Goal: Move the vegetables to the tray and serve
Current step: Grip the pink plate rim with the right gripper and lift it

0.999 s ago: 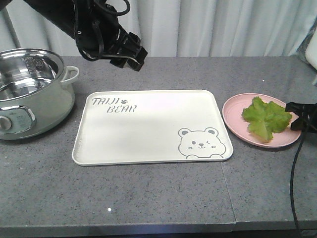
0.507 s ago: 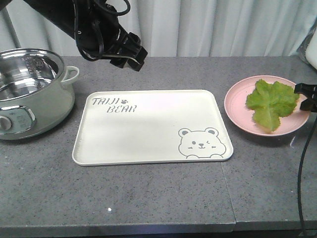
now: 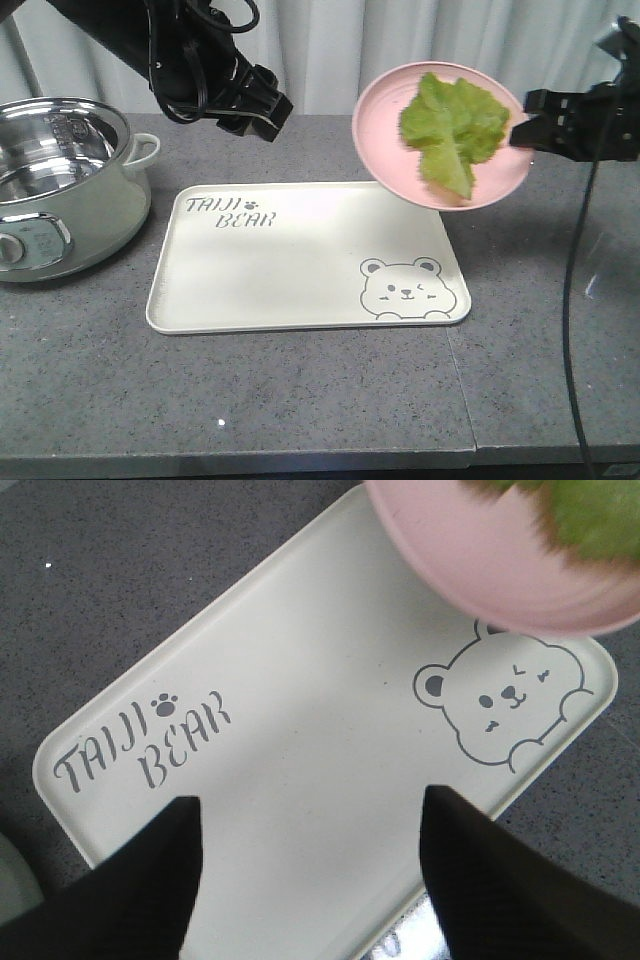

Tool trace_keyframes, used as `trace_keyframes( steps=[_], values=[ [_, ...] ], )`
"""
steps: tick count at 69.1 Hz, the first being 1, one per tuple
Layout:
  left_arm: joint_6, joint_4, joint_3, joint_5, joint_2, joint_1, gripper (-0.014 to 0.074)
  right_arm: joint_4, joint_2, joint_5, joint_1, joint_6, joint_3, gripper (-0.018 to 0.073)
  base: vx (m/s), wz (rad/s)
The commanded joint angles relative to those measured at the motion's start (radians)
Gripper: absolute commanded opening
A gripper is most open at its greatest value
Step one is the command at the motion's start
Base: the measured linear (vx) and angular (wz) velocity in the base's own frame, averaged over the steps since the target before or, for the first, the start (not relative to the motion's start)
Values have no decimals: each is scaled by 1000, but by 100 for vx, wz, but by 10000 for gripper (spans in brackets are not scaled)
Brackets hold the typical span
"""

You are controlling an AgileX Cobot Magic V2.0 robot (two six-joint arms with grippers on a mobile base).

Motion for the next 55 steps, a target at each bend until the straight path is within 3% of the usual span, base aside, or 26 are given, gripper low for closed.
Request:
trace_keyframes(
  steps=[1,17,35,46,55],
  values=[
    [-20,-4,-30,-16,-46,-3,444,44,-2,-56,101,-10,-59,-2,0,0],
    [-63,22,-30,-16,-46,-3,444,11,142,-131,274,-10,-108,2,0,0],
    [-63,50,-30,-16,-46,-3,444,-92,254,-133,345,-10,-144,39,0,0],
    [-78,83,-30,-16,-46,-3,444,-117,271,-130,350,-10,-144,146,0,0],
    [-119,158,-29,-16,-46,-3,444,-129,269,-129,350,-14,-144,311,0,0]
  ],
)
